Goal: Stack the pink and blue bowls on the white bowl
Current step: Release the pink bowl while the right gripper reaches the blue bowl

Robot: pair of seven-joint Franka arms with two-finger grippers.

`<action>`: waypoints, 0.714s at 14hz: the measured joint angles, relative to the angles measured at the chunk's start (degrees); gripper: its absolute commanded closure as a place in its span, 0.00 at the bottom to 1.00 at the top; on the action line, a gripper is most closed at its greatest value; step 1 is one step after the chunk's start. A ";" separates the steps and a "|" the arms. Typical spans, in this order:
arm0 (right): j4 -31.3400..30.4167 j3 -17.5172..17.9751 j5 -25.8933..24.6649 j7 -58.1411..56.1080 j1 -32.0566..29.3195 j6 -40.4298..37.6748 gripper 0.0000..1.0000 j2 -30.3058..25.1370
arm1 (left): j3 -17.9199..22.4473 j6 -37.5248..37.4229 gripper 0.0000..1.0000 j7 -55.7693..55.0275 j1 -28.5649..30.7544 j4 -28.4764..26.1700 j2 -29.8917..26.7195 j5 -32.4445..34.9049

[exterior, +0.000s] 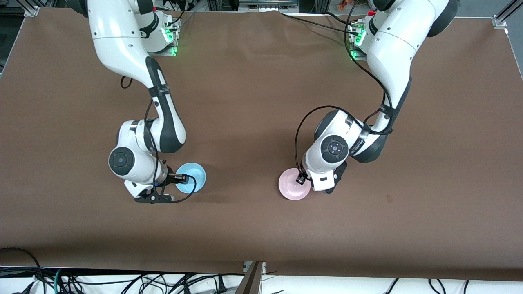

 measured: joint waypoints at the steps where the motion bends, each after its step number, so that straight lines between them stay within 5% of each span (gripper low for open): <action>1: 0.01 0.00 0.00 0.00 0.00 0.31 0.86 0.35 | 0.04 0.00 0.35 0.00 0.30 0.31 0.16 0.00; 2: 0.05 -0.02 0.01 0.00 -0.01 0.32 0.97 0.47 | 0.09 0.00 0.21 0.00 0.56 0.52 0.20 0.00; 3: 0.22 -0.04 0.02 0.00 -0.02 0.11 1.00 0.46 | 0.10 0.00 0.17 0.01 0.81 0.69 0.21 0.00; 10: 4.37 -0.44 2.03 0.00 -0.43 -8.45 1.00 -0.63 | 0.72 -0.11 0.16 4.79 1.79 0.95 0.74 0.17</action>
